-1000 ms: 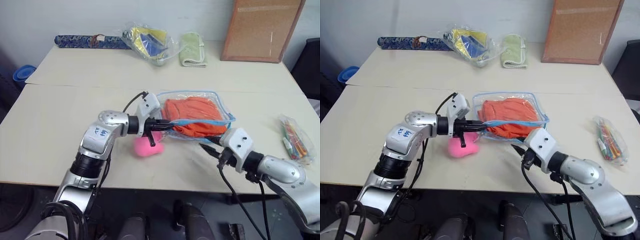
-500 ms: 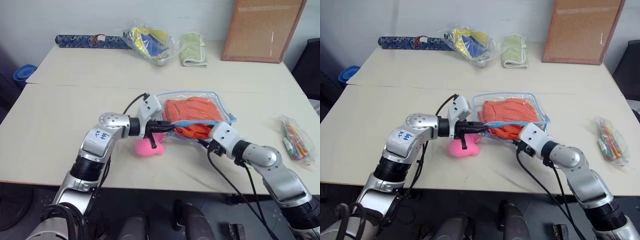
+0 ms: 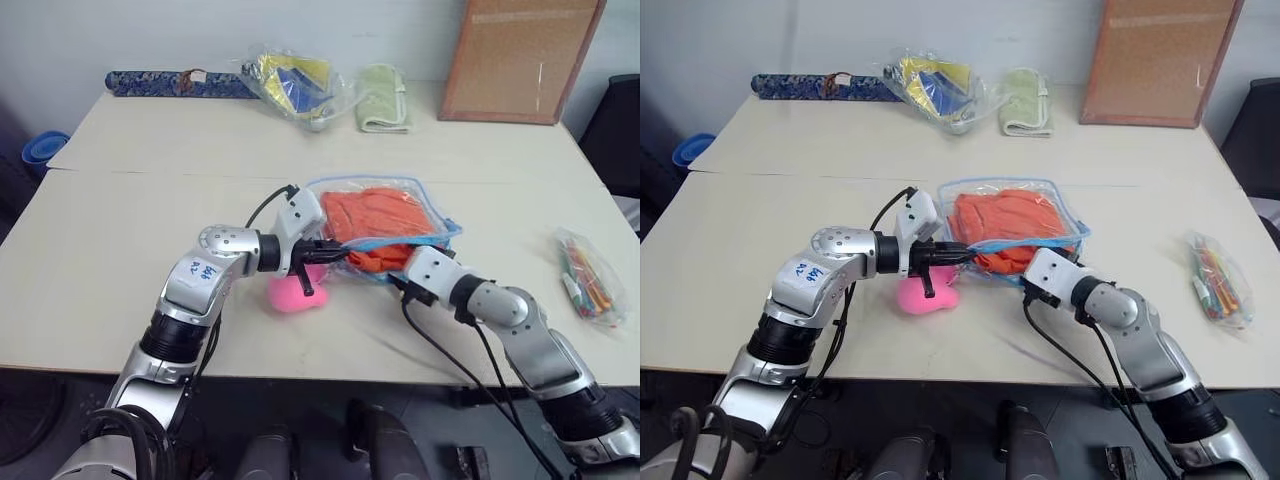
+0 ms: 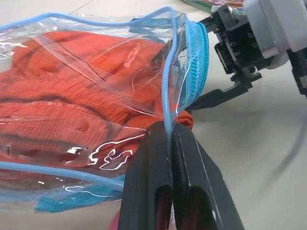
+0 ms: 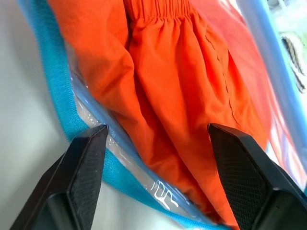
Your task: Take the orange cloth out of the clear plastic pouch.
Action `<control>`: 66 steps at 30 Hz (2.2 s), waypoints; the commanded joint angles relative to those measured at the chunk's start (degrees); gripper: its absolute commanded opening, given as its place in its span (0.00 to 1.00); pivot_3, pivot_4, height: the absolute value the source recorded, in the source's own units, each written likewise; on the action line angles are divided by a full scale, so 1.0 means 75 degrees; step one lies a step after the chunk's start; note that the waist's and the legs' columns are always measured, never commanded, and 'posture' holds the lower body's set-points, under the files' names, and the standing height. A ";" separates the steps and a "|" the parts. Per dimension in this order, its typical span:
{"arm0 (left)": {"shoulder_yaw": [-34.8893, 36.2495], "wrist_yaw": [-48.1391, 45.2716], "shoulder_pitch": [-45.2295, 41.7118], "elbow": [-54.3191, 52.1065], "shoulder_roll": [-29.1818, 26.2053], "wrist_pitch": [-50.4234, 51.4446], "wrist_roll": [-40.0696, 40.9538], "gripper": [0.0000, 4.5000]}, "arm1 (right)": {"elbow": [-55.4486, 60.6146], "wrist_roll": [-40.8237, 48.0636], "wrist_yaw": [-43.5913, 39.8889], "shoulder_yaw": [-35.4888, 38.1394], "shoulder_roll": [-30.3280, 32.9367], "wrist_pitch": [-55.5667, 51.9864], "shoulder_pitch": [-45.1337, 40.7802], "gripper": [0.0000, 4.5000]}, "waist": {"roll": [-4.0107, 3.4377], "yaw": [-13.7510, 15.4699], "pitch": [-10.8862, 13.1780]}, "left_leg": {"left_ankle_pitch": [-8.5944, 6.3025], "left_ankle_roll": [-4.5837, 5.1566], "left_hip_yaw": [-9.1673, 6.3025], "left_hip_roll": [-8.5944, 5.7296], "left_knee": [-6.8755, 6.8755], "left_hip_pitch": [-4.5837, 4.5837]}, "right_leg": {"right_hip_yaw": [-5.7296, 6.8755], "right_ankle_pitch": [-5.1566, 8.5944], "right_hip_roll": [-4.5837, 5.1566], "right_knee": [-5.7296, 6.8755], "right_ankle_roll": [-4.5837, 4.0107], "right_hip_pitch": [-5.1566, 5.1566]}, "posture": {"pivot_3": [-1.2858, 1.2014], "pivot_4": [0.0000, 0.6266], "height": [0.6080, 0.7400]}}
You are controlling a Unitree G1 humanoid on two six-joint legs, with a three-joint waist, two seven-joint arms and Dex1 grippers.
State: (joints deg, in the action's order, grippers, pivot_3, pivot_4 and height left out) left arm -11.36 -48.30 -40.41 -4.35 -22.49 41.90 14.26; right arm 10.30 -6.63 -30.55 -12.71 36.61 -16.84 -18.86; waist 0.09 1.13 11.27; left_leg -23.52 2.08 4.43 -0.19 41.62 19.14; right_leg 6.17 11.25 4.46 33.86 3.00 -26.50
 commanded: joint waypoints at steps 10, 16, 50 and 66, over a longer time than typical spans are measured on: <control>-0.0045 -0.0016 0.0151 -0.0309 -0.0114 -0.0320 0.0079 0.00 | -0.0342 0.0237 -0.0440 0.0297 -0.0273 0.0081 -0.0363 0.76 | -0.0001 0.0018 0.0000 | 0.0002 -0.0004 -0.0005 -0.0002 0.0000 0.0003 | 0.0004 0.0001 0.0003 0.0000 -0.0002 0.0000 | 0.52 0.24 1.00; 0.0004 0.0045 0.0139 -0.0365 -0.0057 -0.0249 0.0152 0.00 | -0.1037 -0.0634 -0.0251 -0.0001 -0.0032 0.0688 -0.0564 0.76 | -0.0001 0.0006 0.0000 | 0.0002 -0.0004 -0.0003 0.0000 0.0000 0.0000 | 0.0001 0.0001 0.0003 0.0001 -0.0002 0.0001 | 0.52 0.24 1.00; 0.0659 0.1153 -0.0850 0.1766 0.0556 -0.0298 -0.0003 0.00 | -0.0077 -0.1498 -0.0886 -0.0247 0.0316 0.1922 0.0038 0.01 | -0.0001 0.0014 0.0000 | 0.0006 -0.0011 -0.0017 0.0000 0.0000 0.0002 | 0.0004 0.0002 0.0007 -0.0001 -0.0003 0.0005 | 0.52 0.24 1.00; 0.0423 0.1397 -0.2275 0.5642 -0.0167 -0.3877 -0.1820 0.00 | 0.1471 -0.0248 -0.2150 0.2311 0.2554 0.3567 0.3349 0.01 | 0.0001 0.0049 0.0000 | 0.0007 -0.0012 -0.0003 -0.0007 -0.0014 -0.0002 | 0.0016 0.0001 -0.0008 -0.0004 -0.0002 0.0006 | 0.52 0.24 1.00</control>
State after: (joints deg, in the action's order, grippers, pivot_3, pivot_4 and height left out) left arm -9.05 -37.38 -55.97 37.73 -22.88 15.10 1.46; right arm 23.02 -9.06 -47.36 1.25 54.71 8.98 5.67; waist 0.09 1.49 11.27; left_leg -23.47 2.00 4.42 -0.24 41.50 19.12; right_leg 6.27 11.26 4.40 33.82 2.99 -26.45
